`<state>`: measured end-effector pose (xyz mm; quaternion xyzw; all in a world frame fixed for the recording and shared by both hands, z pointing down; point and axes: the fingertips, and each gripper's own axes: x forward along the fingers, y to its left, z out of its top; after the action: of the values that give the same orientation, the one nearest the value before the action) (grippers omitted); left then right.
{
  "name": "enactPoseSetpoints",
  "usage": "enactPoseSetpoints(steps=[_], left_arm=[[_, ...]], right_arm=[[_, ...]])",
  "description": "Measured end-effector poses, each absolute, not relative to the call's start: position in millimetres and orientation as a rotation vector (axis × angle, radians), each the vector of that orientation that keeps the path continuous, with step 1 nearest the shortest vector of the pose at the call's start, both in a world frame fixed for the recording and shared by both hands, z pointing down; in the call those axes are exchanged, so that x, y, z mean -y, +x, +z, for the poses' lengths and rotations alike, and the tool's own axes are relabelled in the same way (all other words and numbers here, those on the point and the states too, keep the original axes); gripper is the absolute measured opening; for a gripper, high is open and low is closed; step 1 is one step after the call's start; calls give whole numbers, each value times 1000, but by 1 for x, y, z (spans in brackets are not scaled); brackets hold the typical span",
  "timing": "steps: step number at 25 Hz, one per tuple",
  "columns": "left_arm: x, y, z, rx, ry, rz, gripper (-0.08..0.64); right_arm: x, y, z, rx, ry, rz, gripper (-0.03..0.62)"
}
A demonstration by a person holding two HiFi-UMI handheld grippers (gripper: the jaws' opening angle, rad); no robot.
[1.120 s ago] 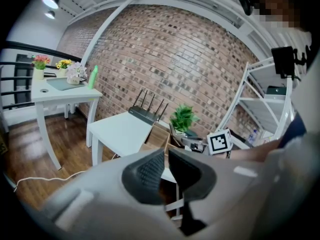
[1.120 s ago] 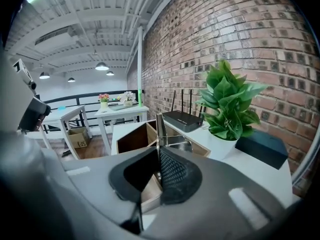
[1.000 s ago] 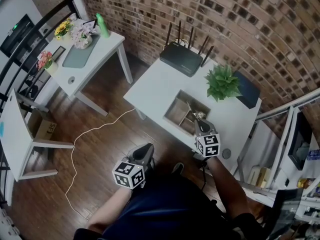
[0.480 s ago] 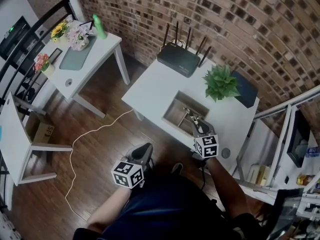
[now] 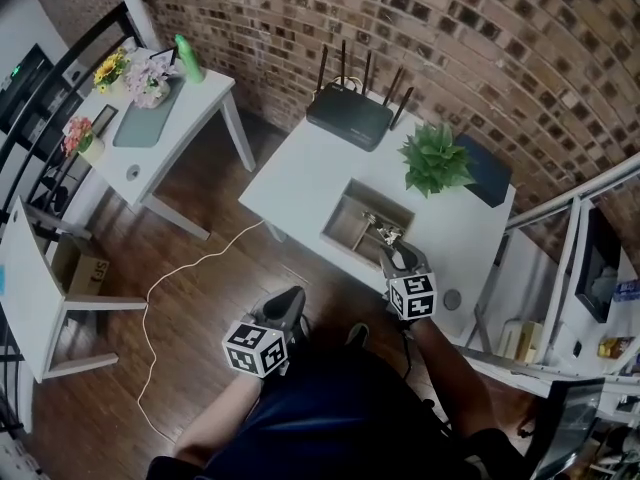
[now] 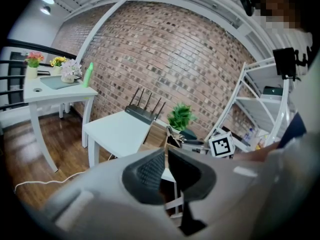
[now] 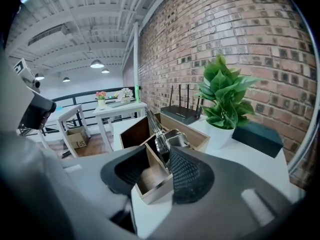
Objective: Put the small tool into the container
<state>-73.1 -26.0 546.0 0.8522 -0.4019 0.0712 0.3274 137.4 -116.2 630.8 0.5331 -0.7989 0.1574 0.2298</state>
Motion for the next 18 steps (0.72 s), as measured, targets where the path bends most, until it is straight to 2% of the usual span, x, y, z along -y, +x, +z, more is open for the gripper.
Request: enactPoseSetpoints(steps=[11,18], left_arm=[[20,-62,546,1025,2249,212,20],[20,-53,548,979,2257,210,18]], right_arm=[[101,153,625,2210,1550,504,144],[84,163,602,2228,1651,554,112]])
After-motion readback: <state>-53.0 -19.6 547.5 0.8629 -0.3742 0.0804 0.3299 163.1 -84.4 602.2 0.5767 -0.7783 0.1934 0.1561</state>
